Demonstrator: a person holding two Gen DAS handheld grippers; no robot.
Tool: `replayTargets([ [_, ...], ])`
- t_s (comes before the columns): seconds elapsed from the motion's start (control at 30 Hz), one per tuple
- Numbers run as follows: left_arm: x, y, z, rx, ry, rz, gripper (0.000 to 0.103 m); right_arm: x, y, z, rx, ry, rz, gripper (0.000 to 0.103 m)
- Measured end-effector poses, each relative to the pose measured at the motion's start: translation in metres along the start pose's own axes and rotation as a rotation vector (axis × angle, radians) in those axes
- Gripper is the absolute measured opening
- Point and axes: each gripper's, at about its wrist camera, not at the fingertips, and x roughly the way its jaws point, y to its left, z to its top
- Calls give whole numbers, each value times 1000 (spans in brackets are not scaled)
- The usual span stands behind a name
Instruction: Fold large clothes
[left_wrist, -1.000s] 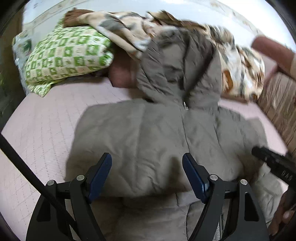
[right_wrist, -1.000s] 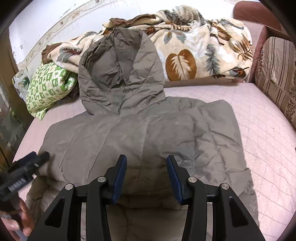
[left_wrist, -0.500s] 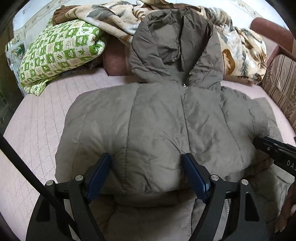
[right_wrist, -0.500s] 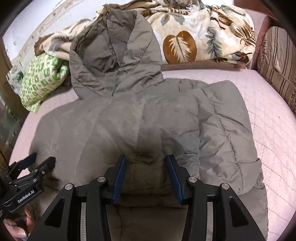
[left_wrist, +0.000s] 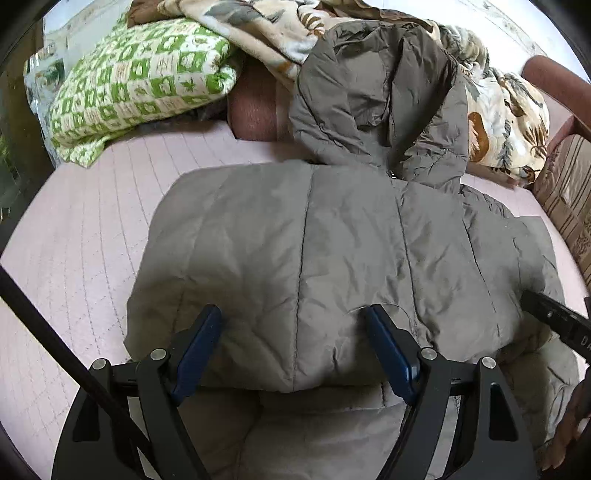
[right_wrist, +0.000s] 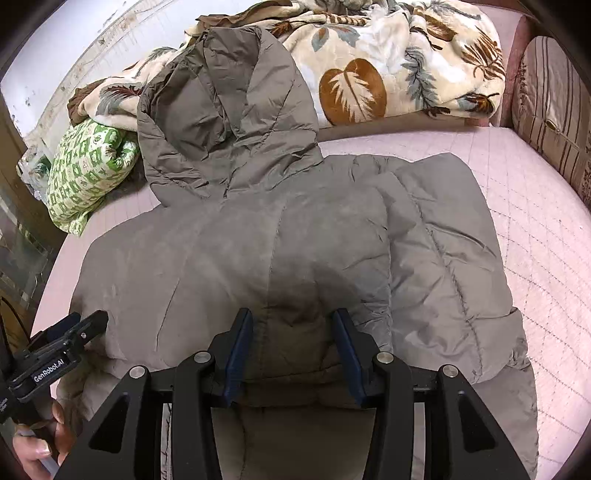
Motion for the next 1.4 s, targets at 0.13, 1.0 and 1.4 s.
replayTargets([
  [0.13, -22, 4, 7, -16, -83, -29, 80, -25, 1, 5, -5, -71, 44, 49],
  [1.0, -34, 17, 36, -6, -181, -53, 80, 31, 60, 294, -242, -121, -127, 57],
  [1.4, -20, 33, 42, -66, -148, -59, 80, 71, 68, 293, -311, -149, -192, 8],
])
